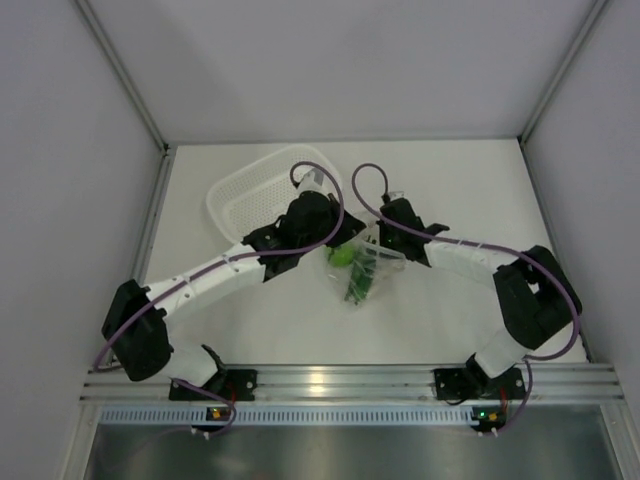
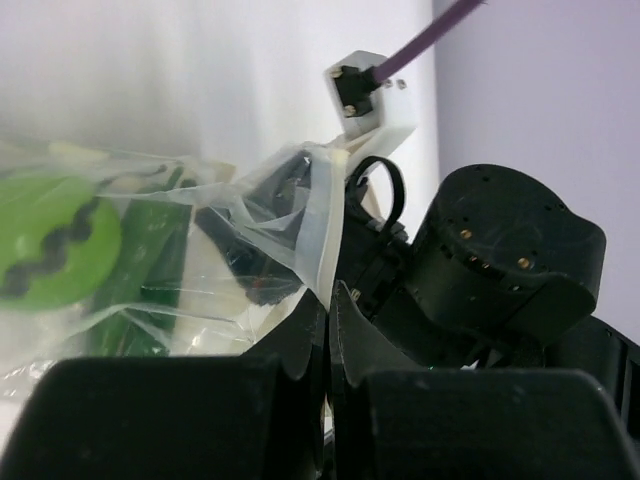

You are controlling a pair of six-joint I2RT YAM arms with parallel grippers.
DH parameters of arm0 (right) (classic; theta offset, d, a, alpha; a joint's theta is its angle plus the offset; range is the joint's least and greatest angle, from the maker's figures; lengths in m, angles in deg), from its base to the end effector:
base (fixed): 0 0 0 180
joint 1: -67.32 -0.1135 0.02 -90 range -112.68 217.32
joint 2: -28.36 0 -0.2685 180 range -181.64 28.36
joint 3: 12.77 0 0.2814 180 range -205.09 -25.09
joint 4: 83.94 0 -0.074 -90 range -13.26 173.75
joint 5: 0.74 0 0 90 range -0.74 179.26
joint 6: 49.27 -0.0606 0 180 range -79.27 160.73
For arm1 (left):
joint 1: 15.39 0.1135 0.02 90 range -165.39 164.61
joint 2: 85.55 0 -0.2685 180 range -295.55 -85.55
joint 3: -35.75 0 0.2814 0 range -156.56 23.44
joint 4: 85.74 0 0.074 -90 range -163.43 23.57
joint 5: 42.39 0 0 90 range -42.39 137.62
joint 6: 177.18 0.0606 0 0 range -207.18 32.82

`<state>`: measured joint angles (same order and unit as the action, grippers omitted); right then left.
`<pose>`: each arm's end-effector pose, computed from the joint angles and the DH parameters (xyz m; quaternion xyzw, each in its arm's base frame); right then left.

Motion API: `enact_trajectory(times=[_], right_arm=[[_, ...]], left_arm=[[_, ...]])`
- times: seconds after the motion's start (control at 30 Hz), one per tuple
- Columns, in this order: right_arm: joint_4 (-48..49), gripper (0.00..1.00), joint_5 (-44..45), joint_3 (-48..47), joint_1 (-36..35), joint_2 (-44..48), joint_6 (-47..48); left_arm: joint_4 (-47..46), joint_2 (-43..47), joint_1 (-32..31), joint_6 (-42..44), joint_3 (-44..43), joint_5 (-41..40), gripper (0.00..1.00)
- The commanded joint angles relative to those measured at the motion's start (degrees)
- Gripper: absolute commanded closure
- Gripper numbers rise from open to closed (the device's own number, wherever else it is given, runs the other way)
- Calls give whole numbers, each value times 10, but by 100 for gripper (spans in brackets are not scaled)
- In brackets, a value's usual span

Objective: Open the zip-top bag and remove the fake food

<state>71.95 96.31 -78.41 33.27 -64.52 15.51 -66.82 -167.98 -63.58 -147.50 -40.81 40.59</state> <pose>0.3086 0.1996 0.1481 -0.0522 0.9406 0.1129 0.3158 0.2631 -0.2830 0.2946 -0.1216 0.8326 -0.4064 0.3560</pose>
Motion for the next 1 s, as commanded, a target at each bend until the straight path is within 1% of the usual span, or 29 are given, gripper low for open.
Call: enact_trajectory(times=[0.0,0.07,0.1,0.17,0.2,0.27,0.33,0.4,0.43,0.47,0.5,0.6,0.67,0.7,0.8,0.97], right_arm=[[-64,94,105,-21,35,66,43],[-108,94,144,-32,57,81,64],[-126,94,181,-48,64,94,73],[-168,94,225,-65,77,104,98],[-181,94,257,-88,78,110,107],[-205,94,277,-113,74,118,136],[-212,95,290,-121,51,131,165],[-206,94,242,-114,36,145,178],[-199,92,213,-108,32,149,176],[-197,91,167,-99,32,152,172],[-196,90,156,-93,32,151,165],[-189,82,145,-69,30,140,148],[-191,80,136,-57,30,123,137],[-191,80,137,-54,29,119,126],[-188,74,162,-41,32,100,105],[-183,72,196,-29,51,75,90]], left_arm=[[-60,42,-2,-22,-11,-1,100],[-60,51,-2,-14,-2,-8,100],[-60,58,-2,-10,3,-16,100],[-60,62,-3,5,19,-25,100],[-60,62,-2,13,25,-34,100],[-60,48,-2,23,39,-40,100],[-60,33,-2,27,49,-36,100],[-60,9,-2,20,54,-30,100],[-60,2,-2,17,58,-28,100],[-60,-12,-2,14,58,-27,100],[-60,-18,-2,10,58,-25,100],[-78,-38,-2,8,54,-24,100],[-78,-50,-2,8,47,-25,100],[-78,-54,-2,7,45,-26,100],[-77,-65,-2,4,37,-27,100],[-78,-77,-5,5,19,-36,100]])
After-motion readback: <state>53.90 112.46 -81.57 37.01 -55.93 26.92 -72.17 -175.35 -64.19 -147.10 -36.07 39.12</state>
